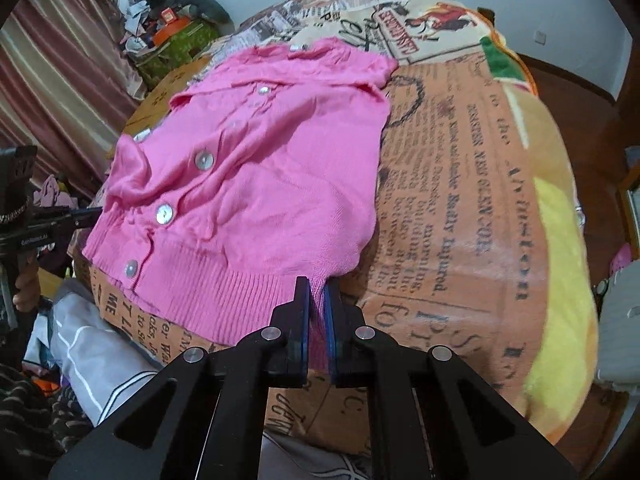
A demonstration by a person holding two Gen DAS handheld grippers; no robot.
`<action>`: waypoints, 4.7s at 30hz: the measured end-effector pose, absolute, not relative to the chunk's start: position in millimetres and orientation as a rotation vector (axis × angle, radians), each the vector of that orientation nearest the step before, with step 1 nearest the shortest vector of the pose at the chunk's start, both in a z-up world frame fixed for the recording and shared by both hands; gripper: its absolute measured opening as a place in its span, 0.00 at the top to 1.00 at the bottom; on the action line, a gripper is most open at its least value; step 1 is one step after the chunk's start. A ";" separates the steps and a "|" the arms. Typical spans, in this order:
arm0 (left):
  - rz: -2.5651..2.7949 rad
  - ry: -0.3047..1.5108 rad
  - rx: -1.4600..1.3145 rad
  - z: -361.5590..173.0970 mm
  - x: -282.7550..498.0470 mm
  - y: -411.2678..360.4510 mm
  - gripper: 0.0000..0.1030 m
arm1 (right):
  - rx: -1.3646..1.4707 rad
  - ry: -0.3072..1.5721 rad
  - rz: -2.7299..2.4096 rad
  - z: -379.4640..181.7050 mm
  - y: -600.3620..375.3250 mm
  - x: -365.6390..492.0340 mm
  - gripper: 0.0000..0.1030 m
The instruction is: Fold small clothes
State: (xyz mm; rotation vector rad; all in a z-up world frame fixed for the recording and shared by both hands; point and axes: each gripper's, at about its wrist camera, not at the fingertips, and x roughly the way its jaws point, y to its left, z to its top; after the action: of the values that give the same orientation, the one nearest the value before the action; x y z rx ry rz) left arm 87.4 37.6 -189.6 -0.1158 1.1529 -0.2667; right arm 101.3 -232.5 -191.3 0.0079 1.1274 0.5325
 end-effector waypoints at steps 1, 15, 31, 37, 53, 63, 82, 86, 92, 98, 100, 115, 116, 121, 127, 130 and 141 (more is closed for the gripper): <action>-0.260 1.140 -0.112 -185.9 85.9 38.3 0.96 | 0.008 1.118 0.529 -187.3 -234.6 101.0 0.94; -0.215 0.877 -0.070 -75.8 75.1 57.0 0.96 | -0.043 0.939 0.534 -120.9 -229.0 114.3 0.94; -0.114 0.817 -0.110 -48.7 182.1 90.0 0.96 | -0.098 0.793 0.534 -71.6 -205.3 187.4 0.94; -0.084 0.854 -0.160 -65.8 235.7 112.7 0.96 | -0.103 0.795 0.541 -78.4 -186.9 234.8 0.94; -0.018 1.033 -0.271 -174.6 357.4 160.8 0.96 | -0.086 0.954 0.525 -169.7 -148.2 361.8 0.94; -0.013 1.123 -0.189 -225.2 388.8 162.5 0.95 | -0.083 1.060 0.502 -226.3 -140.2 398.8 0.92; -0.046 1.033 0.057 -179.5 317.0 118.9 0.31 | -0.401 0.964 0.751 -186.2 -90.5 298.1 0.47; -0.066 1.060 0.086 -190.2 308.4 105.7 0.28 | -0.460 0.978 0.753 -201.7 -68.8 299.1 0.47; -0.100 1.090 0.149 -207.2 307.5 88.8 0.23 | -0.503 1.028 0.821 -214.8 -52.5 307.5 0.47; -0.128 1.109 0.168 -221.3 315.8 78.6 0.23 | -0.507 1.004 0.837 -218.9 -46.2 311.5 0.52; -0.142 1.119 0.143 -223.4 319.8 80.0 0.23 | -0.475 1.009 0.841 -218.9 -44.0 317.7 0.74; -0.208 1.096 0.183 -225.4 343.2 57.7 0.18 | -0.271 0.943 0.775 -189.9 -50.8 351.7 0.95; -0.216 1.106 0.187 -227.2 345.5 55.8 0.18 | -0.256 0.943 0.775 -187.7 -51.3 354.4 0.95; -0.144 1.128 0.196 -236.5 362.2 57.7 0.18 | -0.225 0.930 0.781 -181.4 -52.9 362.1 0.95; -0.087 1.084 0.211 -234.6 377.1 74.2 0.67 | -0.203 0.933 0.782 -181.8 -53.7 371.3 0.95; -0.108 1.073 0.161 -230.1 383.6 83.7 0.96 | -0.193 0.941 0.793 -186.2 -55.0 376.5 0.94; -0.088 1.044 0.111 -216.0 412.1 92.4 0.98 | -0.170 0.996 0.746 -194.2 -101.5 390.1 0.58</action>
State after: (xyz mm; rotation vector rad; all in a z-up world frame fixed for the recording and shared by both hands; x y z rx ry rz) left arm 412.1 92.4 -216.0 0.1112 1.0438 -0.0882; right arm 390.1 -101.5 -194.2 -0.1703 0.9964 0.7463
